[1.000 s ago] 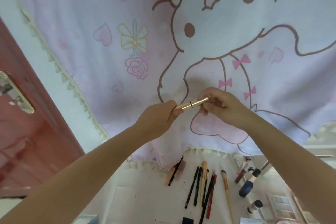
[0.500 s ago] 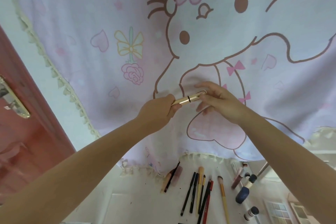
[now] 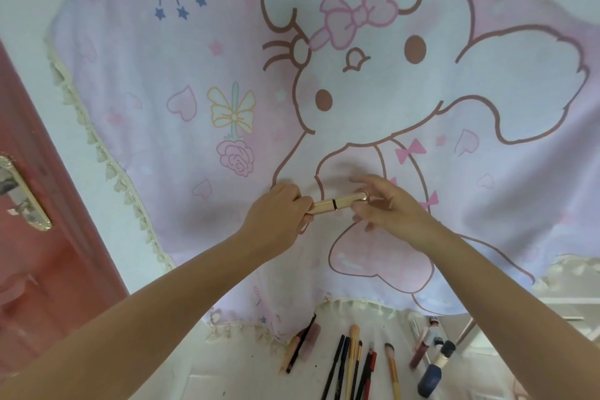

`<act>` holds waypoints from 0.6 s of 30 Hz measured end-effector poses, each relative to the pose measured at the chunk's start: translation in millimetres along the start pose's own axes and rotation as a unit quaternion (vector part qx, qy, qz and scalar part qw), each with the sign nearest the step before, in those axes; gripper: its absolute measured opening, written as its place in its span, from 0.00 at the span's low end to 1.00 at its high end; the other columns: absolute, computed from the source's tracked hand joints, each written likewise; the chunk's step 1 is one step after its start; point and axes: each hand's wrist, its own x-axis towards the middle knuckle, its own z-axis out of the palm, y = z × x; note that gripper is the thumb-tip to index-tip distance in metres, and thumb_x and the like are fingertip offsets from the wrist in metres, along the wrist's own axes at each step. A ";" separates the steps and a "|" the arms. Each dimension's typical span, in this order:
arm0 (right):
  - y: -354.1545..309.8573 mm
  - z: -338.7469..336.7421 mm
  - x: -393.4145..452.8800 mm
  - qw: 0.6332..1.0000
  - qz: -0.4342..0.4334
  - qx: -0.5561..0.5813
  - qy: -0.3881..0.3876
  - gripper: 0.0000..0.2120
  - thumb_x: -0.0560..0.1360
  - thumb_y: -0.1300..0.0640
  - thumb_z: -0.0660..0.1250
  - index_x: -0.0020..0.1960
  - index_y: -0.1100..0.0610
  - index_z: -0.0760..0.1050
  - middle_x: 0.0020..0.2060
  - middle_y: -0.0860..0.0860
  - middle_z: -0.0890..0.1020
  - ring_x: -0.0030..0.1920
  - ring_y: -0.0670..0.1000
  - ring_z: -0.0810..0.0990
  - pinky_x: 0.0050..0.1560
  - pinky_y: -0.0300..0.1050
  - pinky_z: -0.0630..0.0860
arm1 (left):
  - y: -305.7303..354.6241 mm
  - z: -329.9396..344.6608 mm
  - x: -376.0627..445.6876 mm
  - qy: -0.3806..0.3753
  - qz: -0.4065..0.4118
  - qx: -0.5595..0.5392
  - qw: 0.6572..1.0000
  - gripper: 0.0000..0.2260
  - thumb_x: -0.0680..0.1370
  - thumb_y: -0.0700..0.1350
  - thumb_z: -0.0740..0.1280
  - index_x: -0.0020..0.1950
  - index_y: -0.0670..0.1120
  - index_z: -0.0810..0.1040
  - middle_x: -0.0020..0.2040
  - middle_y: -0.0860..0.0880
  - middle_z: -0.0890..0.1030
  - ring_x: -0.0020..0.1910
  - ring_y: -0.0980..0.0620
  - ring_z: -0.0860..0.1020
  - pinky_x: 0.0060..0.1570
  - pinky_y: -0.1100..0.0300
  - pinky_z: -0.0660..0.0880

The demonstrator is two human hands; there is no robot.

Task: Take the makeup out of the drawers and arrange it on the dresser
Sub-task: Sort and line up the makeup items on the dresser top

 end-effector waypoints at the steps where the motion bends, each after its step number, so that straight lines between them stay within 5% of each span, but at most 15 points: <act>1: -4.4 0.6 -0.7 1.000 0.031 0.004 -0.001 0.05 0.77 0.57 0.60 0.48 0.48 0.72 0.36 0.47 0.78 0.31 0.44 0.78 0.32 0.35 0.74 | 1.5 -2.5 -0.7 0.004 0.004 -0.002 1.000 0.15 0.82 0.48 0.52 0.63 0.44 0.71 0.58 0.47 0.73 0.57 0.49 0.69 0.51 0.61 0.68; 5: -7.8 1.6 1.7 0.996 0.035 -0.075 0.033 0.16 0.78 0.55 0.58 0.32 0.53 0.71 0.21 0.47 0.74 0.18 0.41 0.70 0.25 0.36 0.68 | 4.7 -9.8 -2.7 0.012 0.011 0.038 0.999 0.16 0.82 0.49 0.51 0.65 0.46 0.69 0.59 0.48 0.72 0.57 0.51 0.69 0.51 0.63 0.68; 9: -2.7 1.9 -3.5 0.998 -0.038 -0.048 0.016 0.16 0.73 0.68 0.64 0.41 0.47 0.73 0.35 0.45 0.76 0.33 0.35 0.76 0.38 0.30 0.74 | 1.7 -8.7 -9.3 0.001 -0.006 0.047 0.999 0.15 0.82 0.50 0.51 0.64 0.46 0.69 0.59 0.49 0.71 0.58 0.51 0.69 0.49 0.62 0.69; 12: 3.2 6.1 -6.7 1.000 -0.027 0.006 -0.013 0.16 0.72 0.67 0.66 0.48 0.47 0.72 0.43 0.43 0.77 0.43 0.39 0.77 0.42 0.34 0.76 | 1.8 -6.5 -16.6 -0.003 -0.009 0.047 0.999 0.16 0.82 0.50 0.51 0.64 0.46 0.69 0.58 0.49 0.72 0.58 0.51 0.69 0.45 0.62 0.67; 14: 0.8 12.0 -7.4 0.999 0.030 0.007 -0.034 0.06 0.76 0.59 0.61 0.51 0.51 0.73 0.39 0.46 0.78 0.37 0.45 0.78 0.35 0.36 0.76 | 3.3 -5.9 -20.0 -0.004 -0.005 0.045 0.999 0.16 0.82 0.51 0.52 0.64 0.47 0.70 0.58 0.49 0.72 0.57 0.52 0.69 0.43 0.64 0.63; 18: 9.7 18.9 -7.7 0.996 0.024 -0.073 -0.051 0.12 0.78 0.58 0.59 0.37 0.51 0.75 0.24 0.45 0.75 0.23 0.44 0.72 0.30 0.38 0.70 | 6.7 -2.7 -25.6 -0.018 0.005 0.040 0.999 0.15 0.81 0.51 0.54 0.65 0.48 0.70 0.58 0.50 0.72 0.57 0.52 0.68 0.44 0.65 0.64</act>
